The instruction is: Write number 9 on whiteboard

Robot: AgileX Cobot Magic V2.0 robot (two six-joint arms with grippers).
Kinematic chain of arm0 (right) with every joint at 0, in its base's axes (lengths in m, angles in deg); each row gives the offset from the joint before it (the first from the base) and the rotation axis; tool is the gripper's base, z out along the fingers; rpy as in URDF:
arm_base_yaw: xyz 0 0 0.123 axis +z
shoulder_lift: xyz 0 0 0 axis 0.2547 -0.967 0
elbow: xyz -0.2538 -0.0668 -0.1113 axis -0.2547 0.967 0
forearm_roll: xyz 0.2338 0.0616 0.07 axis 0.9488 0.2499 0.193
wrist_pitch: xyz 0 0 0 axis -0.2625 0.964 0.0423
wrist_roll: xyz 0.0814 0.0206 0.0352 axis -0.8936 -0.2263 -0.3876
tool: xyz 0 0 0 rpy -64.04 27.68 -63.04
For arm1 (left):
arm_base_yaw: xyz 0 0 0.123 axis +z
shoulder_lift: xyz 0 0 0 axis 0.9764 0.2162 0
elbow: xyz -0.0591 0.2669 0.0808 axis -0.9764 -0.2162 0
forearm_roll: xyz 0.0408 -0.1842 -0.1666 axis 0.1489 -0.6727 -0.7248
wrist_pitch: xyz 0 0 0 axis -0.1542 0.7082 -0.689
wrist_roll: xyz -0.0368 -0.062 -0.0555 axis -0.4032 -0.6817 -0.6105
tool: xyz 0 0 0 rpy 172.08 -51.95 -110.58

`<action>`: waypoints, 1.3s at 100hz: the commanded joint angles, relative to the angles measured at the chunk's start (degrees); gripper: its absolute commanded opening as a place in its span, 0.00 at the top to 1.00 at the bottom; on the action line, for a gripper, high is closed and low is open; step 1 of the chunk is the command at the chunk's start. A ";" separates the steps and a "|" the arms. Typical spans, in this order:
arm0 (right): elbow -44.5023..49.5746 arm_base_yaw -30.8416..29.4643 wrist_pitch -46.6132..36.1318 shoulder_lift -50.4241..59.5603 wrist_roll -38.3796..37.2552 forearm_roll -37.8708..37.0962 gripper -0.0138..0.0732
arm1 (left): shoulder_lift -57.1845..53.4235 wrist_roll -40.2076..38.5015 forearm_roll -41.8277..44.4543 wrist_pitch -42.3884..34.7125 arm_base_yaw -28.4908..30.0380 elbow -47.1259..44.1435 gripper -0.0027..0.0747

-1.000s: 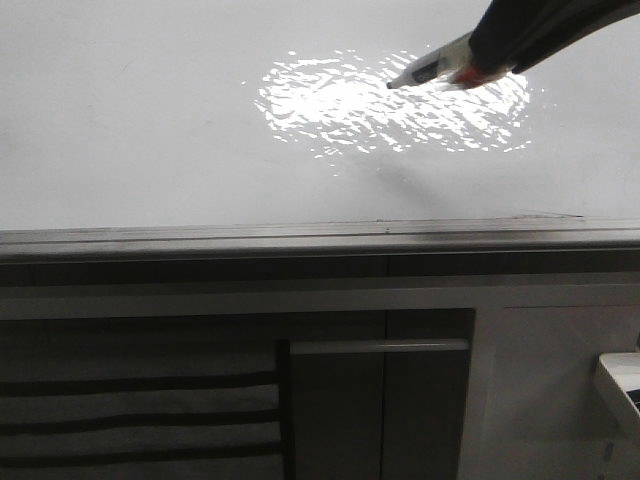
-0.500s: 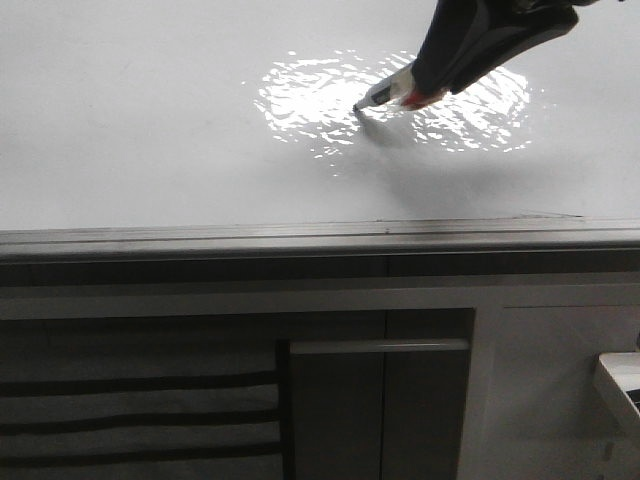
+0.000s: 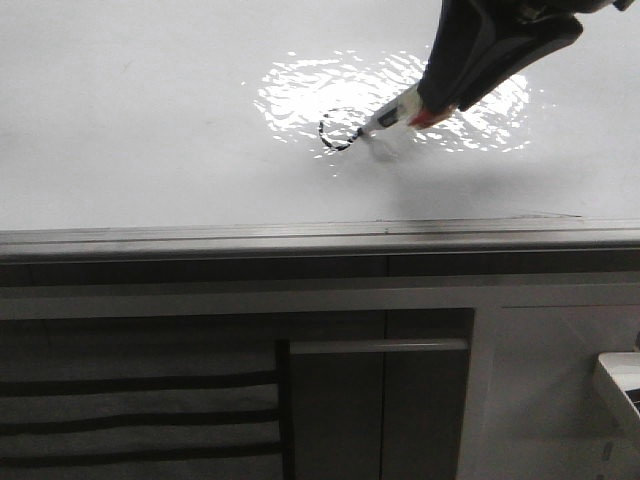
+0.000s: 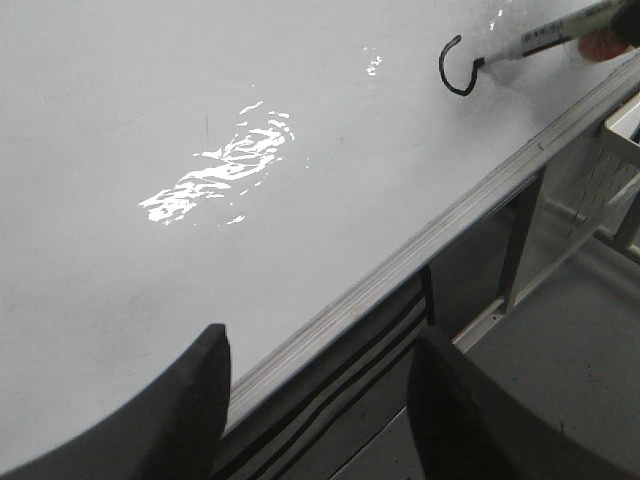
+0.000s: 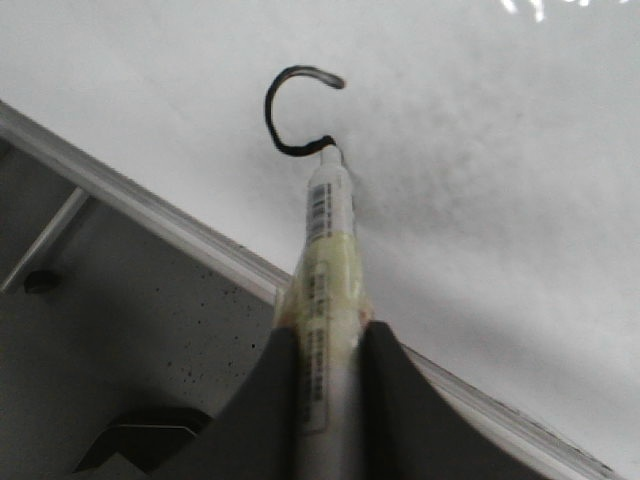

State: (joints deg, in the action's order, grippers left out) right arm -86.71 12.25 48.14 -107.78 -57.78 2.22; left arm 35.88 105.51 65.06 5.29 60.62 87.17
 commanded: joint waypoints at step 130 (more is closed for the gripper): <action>-5.04 13.01 22.82 15.44 31.36 1.52 0.89 | 23.76 21.23 -7.68 3.27 -24.66 15.70 0.49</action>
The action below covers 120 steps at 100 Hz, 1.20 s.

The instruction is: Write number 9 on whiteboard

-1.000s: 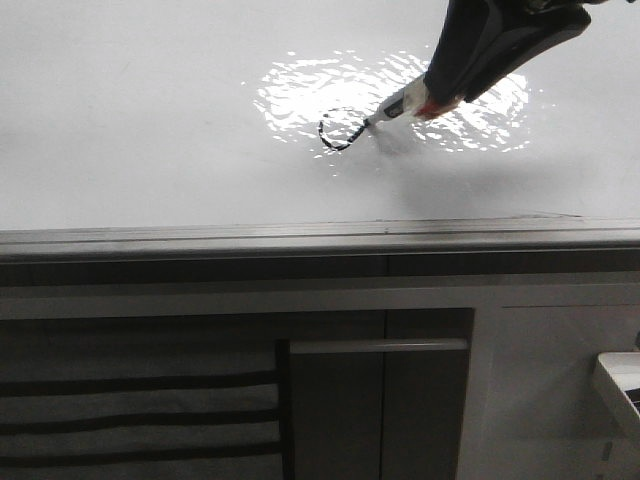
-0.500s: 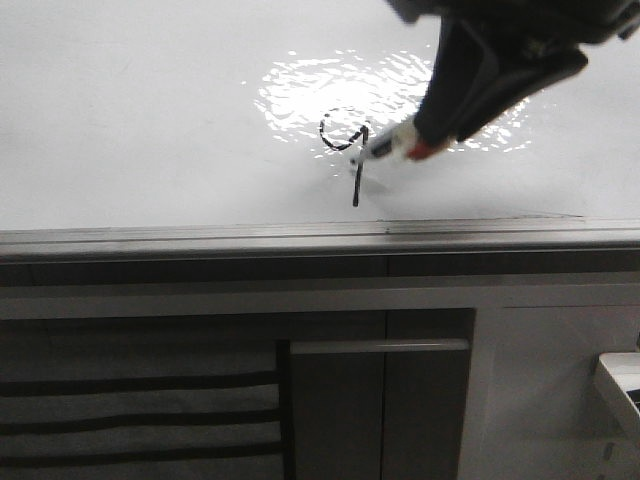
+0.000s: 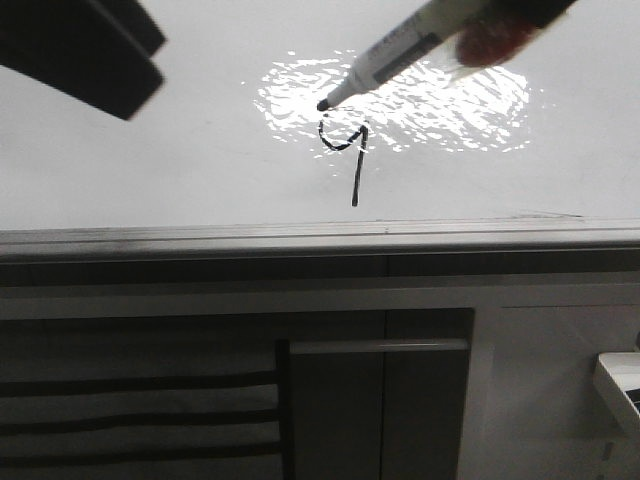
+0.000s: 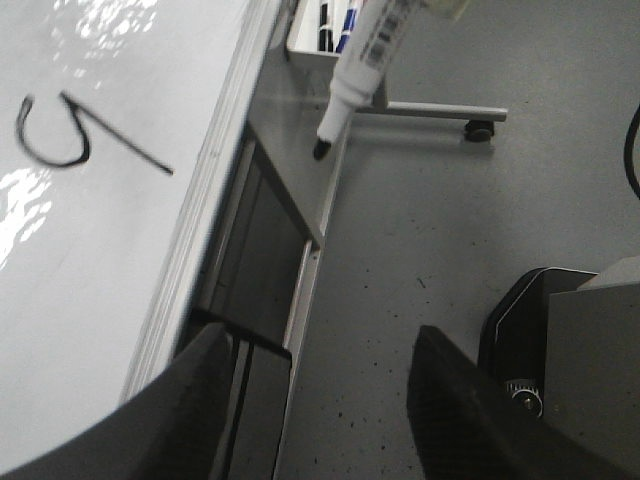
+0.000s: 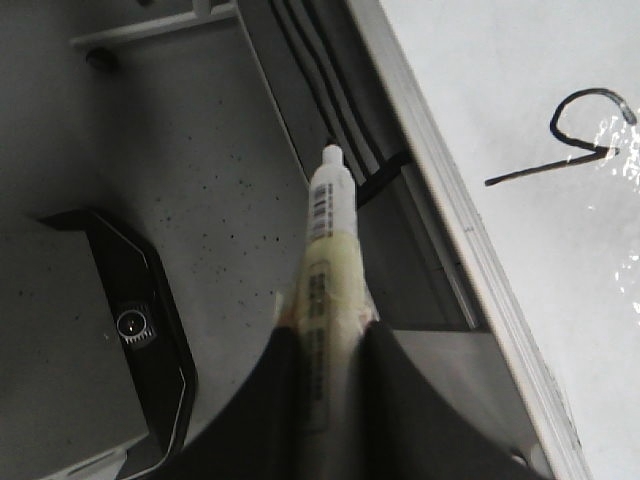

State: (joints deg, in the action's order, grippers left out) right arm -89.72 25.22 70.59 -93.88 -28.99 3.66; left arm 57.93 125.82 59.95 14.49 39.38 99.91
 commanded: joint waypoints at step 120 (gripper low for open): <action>-2.03 -0.08 2.64 1.54 2.67 0.18 0.89 | 14.40 2.83 -3.70 -12.94 -14.61 11.36 0.88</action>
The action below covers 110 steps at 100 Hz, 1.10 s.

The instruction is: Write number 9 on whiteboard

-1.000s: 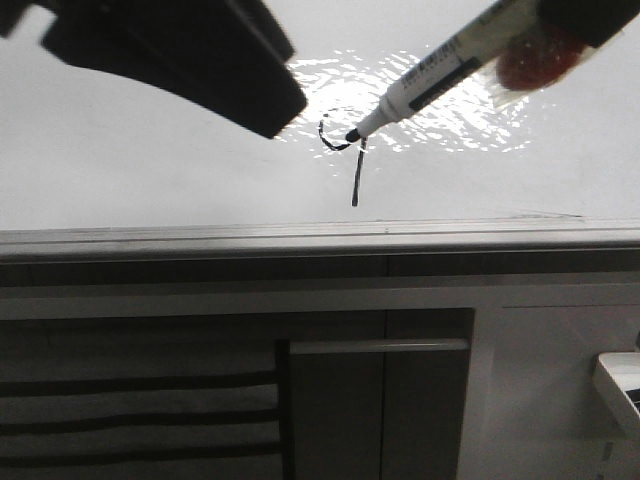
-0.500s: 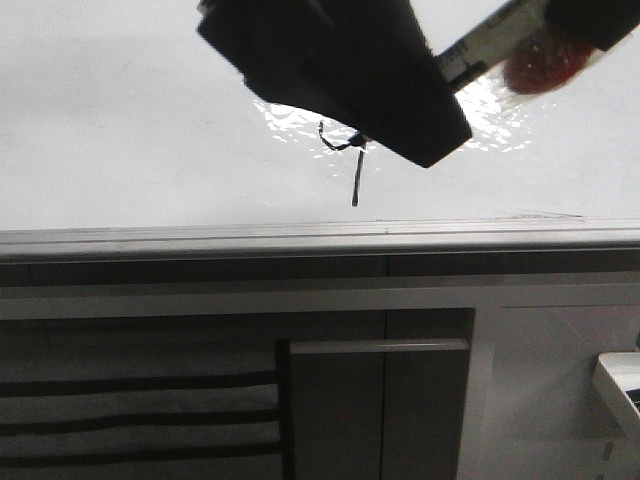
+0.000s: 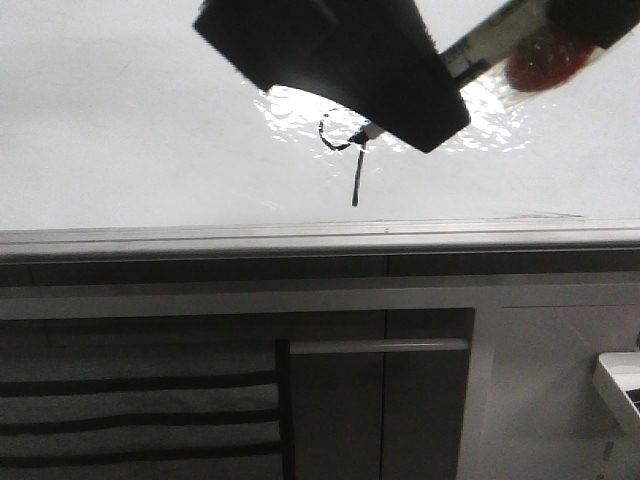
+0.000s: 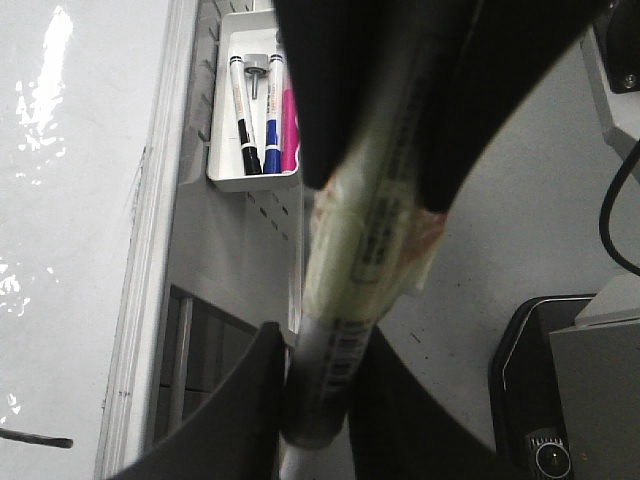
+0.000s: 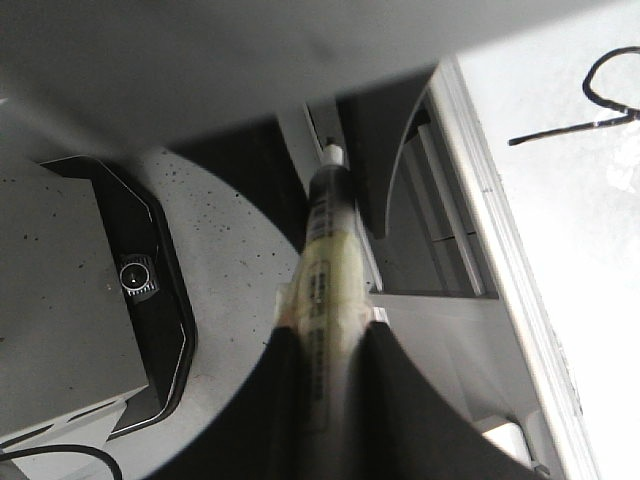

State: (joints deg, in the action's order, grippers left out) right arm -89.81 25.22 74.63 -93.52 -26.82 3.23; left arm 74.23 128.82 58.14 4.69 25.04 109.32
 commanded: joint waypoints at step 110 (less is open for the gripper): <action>-1.83 -0.17 1.64 19.18 -33.63 -24.71 0.46 | -15.31 -55.46 25.65 -12.04 34.48 -15.55 0.99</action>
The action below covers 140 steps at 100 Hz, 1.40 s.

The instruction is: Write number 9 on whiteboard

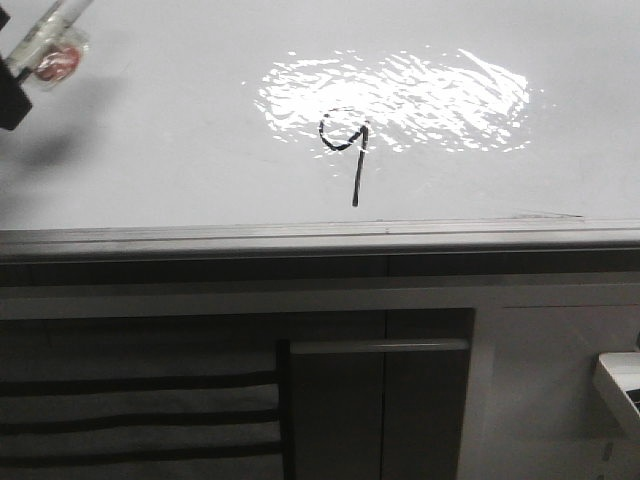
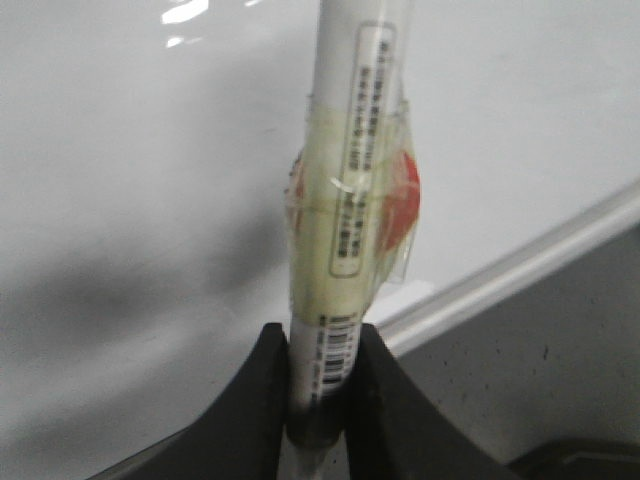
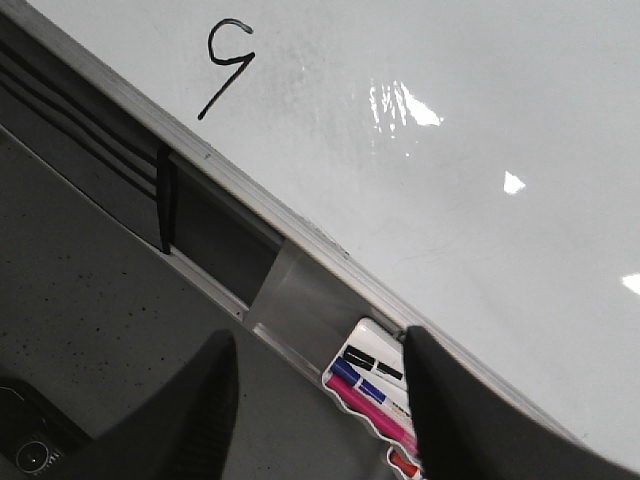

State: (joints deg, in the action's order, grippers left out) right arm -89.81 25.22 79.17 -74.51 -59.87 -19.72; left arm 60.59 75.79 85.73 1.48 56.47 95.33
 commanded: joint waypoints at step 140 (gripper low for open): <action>6.71 -0.17 -10.30 3.96 -16.56 -2.67 0.46 | -8.54 -2.01 -7.44 -10.85 8.36 -3.13 0.50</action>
State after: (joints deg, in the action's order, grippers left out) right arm -81.84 25.22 72.38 -72.38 -75.49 -20.68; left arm 57.43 74.00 78.15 -8.60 64.60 90.07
